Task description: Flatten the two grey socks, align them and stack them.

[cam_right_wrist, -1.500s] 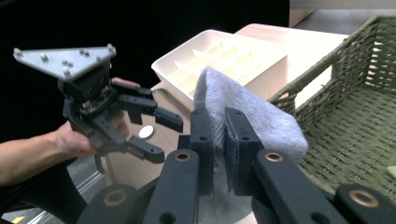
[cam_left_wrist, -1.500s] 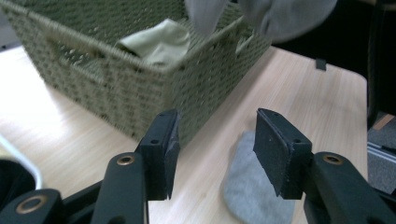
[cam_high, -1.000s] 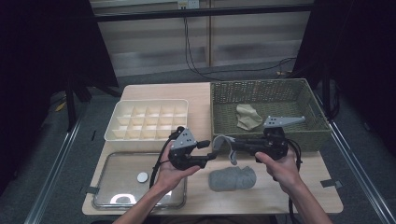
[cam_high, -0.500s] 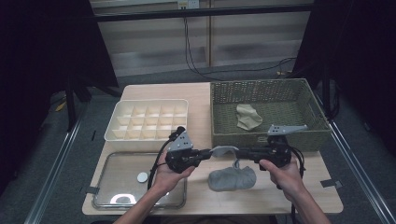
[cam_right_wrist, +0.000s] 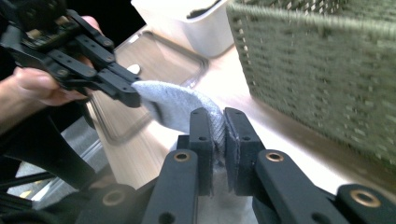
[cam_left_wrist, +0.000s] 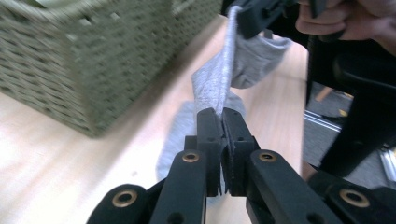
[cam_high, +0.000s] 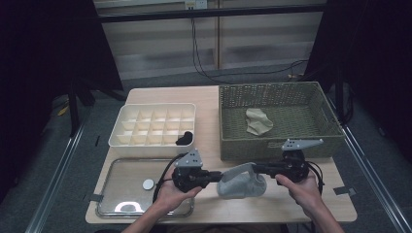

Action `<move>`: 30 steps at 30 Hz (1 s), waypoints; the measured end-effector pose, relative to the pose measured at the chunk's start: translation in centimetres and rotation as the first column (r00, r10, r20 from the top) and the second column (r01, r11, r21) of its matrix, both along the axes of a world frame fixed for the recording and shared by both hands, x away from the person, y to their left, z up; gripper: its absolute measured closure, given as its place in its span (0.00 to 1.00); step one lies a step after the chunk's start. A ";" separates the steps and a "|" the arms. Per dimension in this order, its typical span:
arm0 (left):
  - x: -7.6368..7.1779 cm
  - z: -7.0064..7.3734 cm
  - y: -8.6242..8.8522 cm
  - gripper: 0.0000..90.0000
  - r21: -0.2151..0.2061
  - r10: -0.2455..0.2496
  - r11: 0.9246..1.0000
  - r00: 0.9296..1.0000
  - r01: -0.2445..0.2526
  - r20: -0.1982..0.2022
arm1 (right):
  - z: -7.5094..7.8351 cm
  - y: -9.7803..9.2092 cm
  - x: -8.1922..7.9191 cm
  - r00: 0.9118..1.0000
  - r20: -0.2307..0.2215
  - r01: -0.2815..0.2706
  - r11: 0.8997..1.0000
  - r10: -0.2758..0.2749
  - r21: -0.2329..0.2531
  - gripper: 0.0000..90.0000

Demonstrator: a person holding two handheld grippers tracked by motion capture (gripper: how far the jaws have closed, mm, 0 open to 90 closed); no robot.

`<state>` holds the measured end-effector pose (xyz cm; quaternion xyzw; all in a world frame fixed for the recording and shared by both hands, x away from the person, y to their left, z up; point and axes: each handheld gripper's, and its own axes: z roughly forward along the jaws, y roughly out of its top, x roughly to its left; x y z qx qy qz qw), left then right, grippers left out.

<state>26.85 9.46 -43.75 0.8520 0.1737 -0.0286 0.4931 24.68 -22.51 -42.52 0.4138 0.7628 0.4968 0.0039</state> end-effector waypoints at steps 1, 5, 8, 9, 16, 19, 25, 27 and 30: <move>-0.3 -0.1 0.1 0.97 0.005 -0.014 1.000 1.000 0.014 -0.013 | -0.3 -0.2 -0.1 1.000 -0.011 0.000 1.000 0.000 0.001 0.92; -0.6 -0.3 0.4 0.97 0.024 -0.032 0.999 0.998 0.033 -0.045 | -0.6 -0.1 -0.4 1.000 -0.029 -0.011 1.000 0.011 0.002 0.91; -0.6 -1.0 1.0 0.97 0.038 -0.033 0.999 0.997 0.035 -0.067 | -1.3 0.3 -0.7 0.998 -0.045 -0.038 0.999 0.037 -0.008 0.91; -0.5 -1.3 1.0 0.97 0.039 -0.029 0.999 0.996 0.032 -0.080 | -1.5 0.5 -0.6 0.998 -0.053 -0.036 0.999 0.035 -0.012 0.91; 1.0 -2.7 0.9 0.97 0.098 0.013 0.995 0.994 -0.003 -0.107 | -3.6 0.8 0.7 0.994 -0.102 -0.038 0.996 0.029 -0.085 0.89; 1.7 -3.2 1.1 0.97 0.113 0.048 0.993 0.992 -0.036 -0.114 | -3.9 0.2 1.3 0.995 -0.102 -0.012 0.993 0.000 -0.119 0.89; 2.8 -3.5 0.8 0.93 0.130 0.090 0.989 0.989 -0.075 -0.119 | -3.8 -0.7 1.3 0.996 -0.074 0.036 0.992 -0.045 -0.119 0.85; 2.9 -3.6 0.7 0.93 0.122 0.093 0.989 0.989 -0.078 -0.116 | -3.7 -1.0 1.2 0.997 -0.054 0.050 0.991 -0.057 -0.123 0.83; 3.4 -3.6 0.8 0.83 0.127 0.126 0.985 0.987 -0.113 -0.099 | -3.5 -1.4 1.1 0.995 -0.049 0.080 0.990 -0.086 -0.117 0.81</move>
